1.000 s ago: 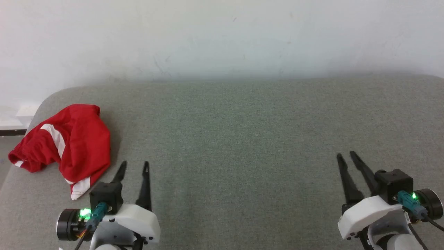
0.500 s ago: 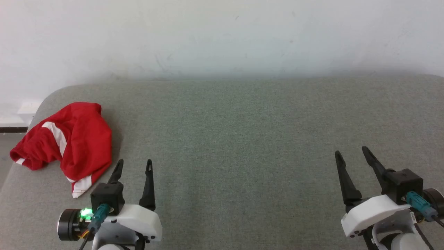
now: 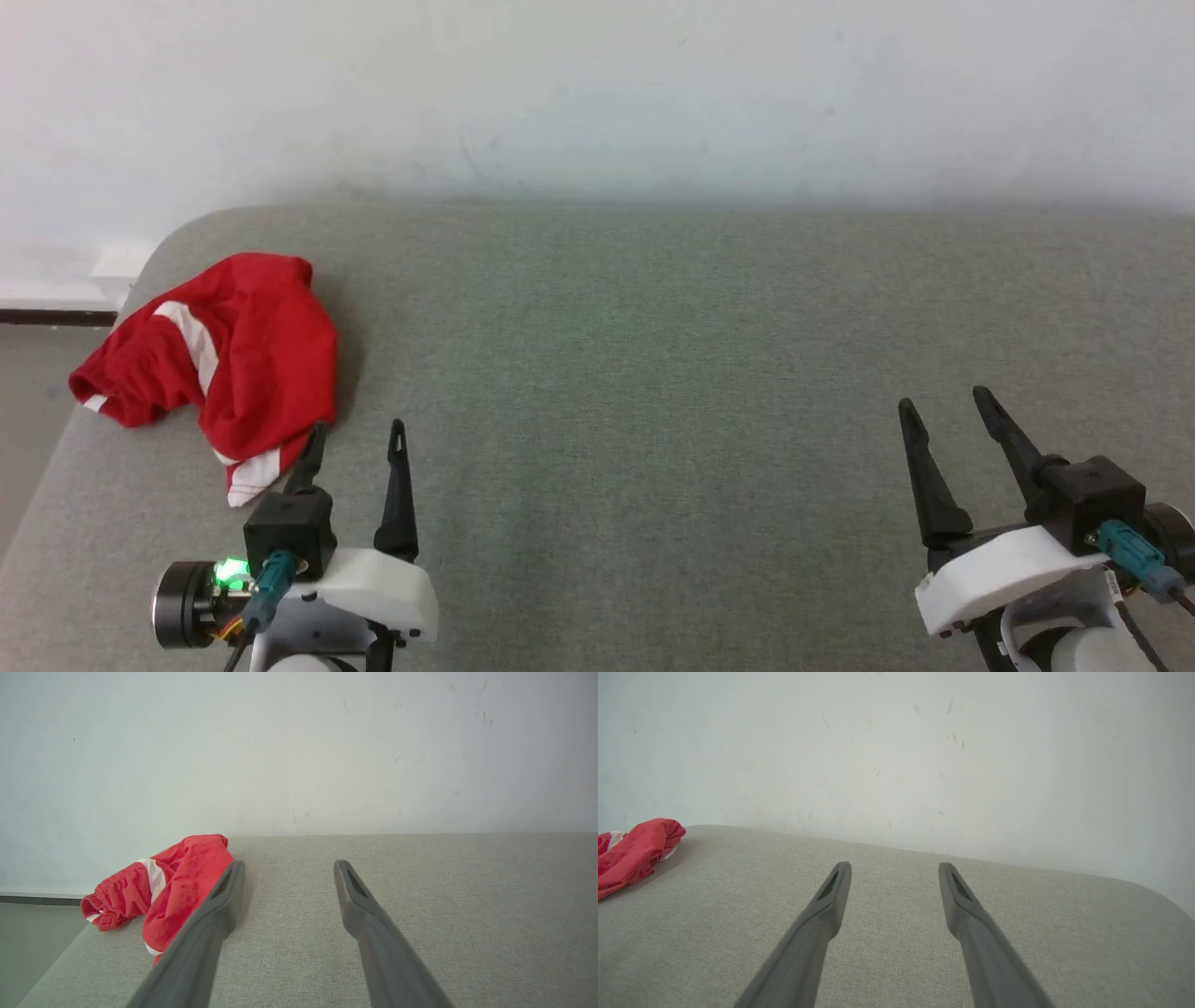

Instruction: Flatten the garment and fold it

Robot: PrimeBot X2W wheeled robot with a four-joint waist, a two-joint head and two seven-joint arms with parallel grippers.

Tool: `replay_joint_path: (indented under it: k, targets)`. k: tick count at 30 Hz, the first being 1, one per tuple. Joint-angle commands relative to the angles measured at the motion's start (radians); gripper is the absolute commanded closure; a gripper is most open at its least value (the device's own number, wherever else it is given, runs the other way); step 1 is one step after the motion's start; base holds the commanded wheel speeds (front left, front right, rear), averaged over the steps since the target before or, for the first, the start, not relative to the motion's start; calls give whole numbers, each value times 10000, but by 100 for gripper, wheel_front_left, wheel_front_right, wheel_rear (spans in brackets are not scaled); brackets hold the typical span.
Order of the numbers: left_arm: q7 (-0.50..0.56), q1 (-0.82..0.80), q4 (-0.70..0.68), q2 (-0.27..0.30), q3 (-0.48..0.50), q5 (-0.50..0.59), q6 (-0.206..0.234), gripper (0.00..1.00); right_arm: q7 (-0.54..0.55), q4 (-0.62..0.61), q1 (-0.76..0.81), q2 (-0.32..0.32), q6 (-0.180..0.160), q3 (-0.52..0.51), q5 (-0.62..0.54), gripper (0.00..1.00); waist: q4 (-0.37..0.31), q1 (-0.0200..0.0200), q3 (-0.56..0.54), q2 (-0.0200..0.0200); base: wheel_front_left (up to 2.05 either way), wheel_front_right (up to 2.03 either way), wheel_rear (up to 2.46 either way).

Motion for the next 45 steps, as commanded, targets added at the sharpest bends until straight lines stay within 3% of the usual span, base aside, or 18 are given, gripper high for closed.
replay_joint_path:
  k: [1,34,45]
  targets:
    - [-131,-172,-63,79,-75,26,153,0,-123,-93,73,12,-5,-3,133,0,204,-1,28,0,0,0,0]
    - [-800,-323,-99,233,-461,-51,1313,0,-792,-332,142,24,-11,-22,359,0,2273,-1,336,0,0,0,0]
    - [-1030,-1098,155,432,-152,-289,1231,0,-1021,-452,103,28,-12,57,358,0,2765,-1,584,1,0,0,0]
